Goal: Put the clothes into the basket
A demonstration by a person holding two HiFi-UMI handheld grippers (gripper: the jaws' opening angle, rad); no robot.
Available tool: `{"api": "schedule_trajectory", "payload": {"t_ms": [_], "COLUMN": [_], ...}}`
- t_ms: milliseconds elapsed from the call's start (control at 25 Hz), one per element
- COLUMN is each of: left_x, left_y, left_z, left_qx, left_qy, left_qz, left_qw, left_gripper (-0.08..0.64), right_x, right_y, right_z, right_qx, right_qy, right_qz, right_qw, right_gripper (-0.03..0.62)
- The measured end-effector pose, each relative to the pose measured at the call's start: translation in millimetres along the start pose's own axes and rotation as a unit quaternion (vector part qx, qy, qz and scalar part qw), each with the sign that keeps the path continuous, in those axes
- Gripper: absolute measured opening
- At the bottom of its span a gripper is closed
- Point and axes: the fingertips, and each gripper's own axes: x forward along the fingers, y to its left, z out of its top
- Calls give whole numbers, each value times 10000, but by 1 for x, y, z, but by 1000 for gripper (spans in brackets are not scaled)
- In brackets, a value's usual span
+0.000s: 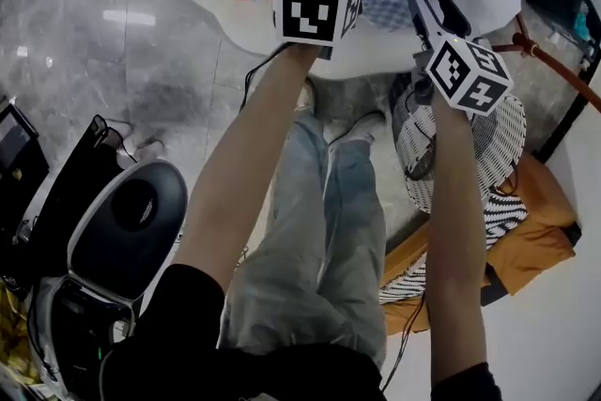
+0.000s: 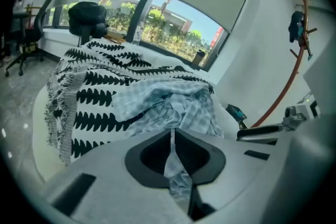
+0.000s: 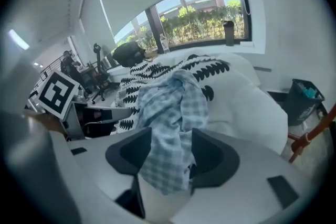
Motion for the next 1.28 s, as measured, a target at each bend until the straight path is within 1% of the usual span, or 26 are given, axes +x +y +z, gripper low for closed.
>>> {"api": "schedule_trajectory", "payload": {"t_ms": [40,80,120,160,240,360,440,480,520,560,600,640,680,760,840,960,1080,1280], "left_x": [6,11,17,22,32,45,52,54,54,53,50,46,41,28,10,-24,-58,-108], "left_y": [1,3,5,6,8,5,5,6,7,6,3,-1,-5,-14,-28,-55,-77,-128], "left_z": [-2,-6,-10,-15,-25,-36,-39,-38,-38,-37,-38,-41,-44,-48,-47,-37,-26,-18], "left_qx": [114,248,361,434,495,585,708,741,745,734,718,703,693,723,757,741,772,793], "left_qy": [43,120,228,342,491,597,638,641,639,647,678,730,788,878,878,649,380,21], "left_qz": [-84,-157,-225,-292,-420,-614,-653,-647,-647,-667,-713,-780,-847,-923,-1053,-1280,-1288,-1303], "left_qw": [9999,9995,9988,9980,9967,9946,9933,9931,9931,9930,9926,9918,9909,9892,9877,9869,9879,9883], "left_gripper": [12,29,126,202,234,241,240,239,239,238,209,126,59,46,43,41,41,41], "right_x": [8,15,21,26,32,39,45,47,47,46,45,42,38,25,4,-35,-77,-152], "right_y": [-5,-10,-14,-16,-20,-22,-15,-10,-4,2,9,17,26,44,60,78,87,91], "right_z": [-4,-7,-10,-12,-12,-21,-27,-26,-24,-22,-21,-20,-18,-10,5,32,51,63], "right_qx": [-10,-37,-68,-80,-3,63,23,21,-1,-52,-110,-151,-154,-39,99,102,4,-43], "right_qy": [112,213,281,305,282,399,489,499,496,499,520,546,554,441,159,-334,-769,-1325], "right_qz": [-35,-75,-93,-78,-35,0,171,294,389,456,523,614,730,1012,1300,1607,1749,1902], "right_qw": [9999,9997,9995,9995,9996,9992,9987,9983,9980,9977,9972,9965,9957,9939,9913,9864,9816,9727], "right_gripper": [214,234,243,252,266,268,267,225,147,88,66,58,54,51,49,49,49,48]}}
